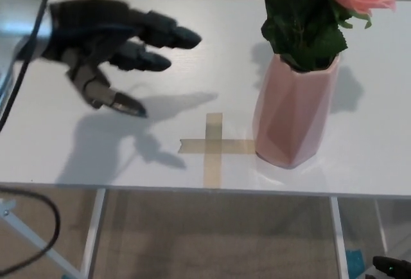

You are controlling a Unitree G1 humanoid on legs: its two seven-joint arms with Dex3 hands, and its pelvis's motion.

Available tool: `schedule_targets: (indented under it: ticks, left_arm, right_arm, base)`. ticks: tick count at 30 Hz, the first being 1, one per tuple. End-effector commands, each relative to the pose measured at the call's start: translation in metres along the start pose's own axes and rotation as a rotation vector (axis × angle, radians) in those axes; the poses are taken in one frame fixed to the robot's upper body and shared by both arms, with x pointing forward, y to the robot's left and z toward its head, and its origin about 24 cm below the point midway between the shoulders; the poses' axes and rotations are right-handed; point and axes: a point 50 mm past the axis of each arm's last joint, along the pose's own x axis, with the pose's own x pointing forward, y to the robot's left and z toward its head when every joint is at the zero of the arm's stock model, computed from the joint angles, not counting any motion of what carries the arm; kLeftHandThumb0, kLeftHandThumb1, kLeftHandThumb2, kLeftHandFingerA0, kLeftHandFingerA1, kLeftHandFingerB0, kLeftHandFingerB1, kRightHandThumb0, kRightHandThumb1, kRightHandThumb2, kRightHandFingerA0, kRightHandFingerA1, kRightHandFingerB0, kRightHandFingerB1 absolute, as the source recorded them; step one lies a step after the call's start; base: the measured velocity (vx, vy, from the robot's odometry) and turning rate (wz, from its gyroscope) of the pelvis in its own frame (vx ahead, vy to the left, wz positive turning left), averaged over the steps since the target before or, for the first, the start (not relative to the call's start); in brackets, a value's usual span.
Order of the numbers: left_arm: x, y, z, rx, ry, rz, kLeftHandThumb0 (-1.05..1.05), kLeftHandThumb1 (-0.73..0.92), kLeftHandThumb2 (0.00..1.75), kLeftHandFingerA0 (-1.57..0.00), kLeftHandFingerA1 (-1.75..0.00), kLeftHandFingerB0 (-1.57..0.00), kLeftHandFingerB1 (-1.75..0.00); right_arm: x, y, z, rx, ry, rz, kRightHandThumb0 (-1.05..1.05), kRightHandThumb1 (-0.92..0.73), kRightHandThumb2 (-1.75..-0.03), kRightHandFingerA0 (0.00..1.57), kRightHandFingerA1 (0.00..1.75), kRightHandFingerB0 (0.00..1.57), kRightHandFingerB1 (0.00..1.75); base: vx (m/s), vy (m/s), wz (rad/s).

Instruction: Use the left hand to pick up the rose and then lift and insert it into the pink vase.

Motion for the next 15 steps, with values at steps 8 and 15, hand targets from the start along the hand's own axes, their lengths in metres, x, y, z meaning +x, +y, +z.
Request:
schedule_targets:
  ticks: [8,15]
  left_arm:
    - [-0.075,-0.079,-0.053,-0.114,-0.174,0.346,-0.28,0.16,0.8,-0.08,-0.51,-0.07,-0.48]
    - [-0.116,-0.132,-0.085,-0.28,-0.199,0.342,-0.3,0.24,0.85,-0.09,-0.51,-0.07,-0.48]
  right_arm:
    - [-0.006,-0.006,-0.024,-0.006,0.07,-0.015,-0.36,-0.63,-0.59,0.65,0.43,0.54,0.39]
    - [-0.014,-0.009,-0.043,-0.043,0.106,-0.015,-0.35,-0.63,-0.59,0.66,0.43,0.55,0.39]
  base:
    - [0.0,0.0,0.0]
    - [0.0,0.0,0.0]
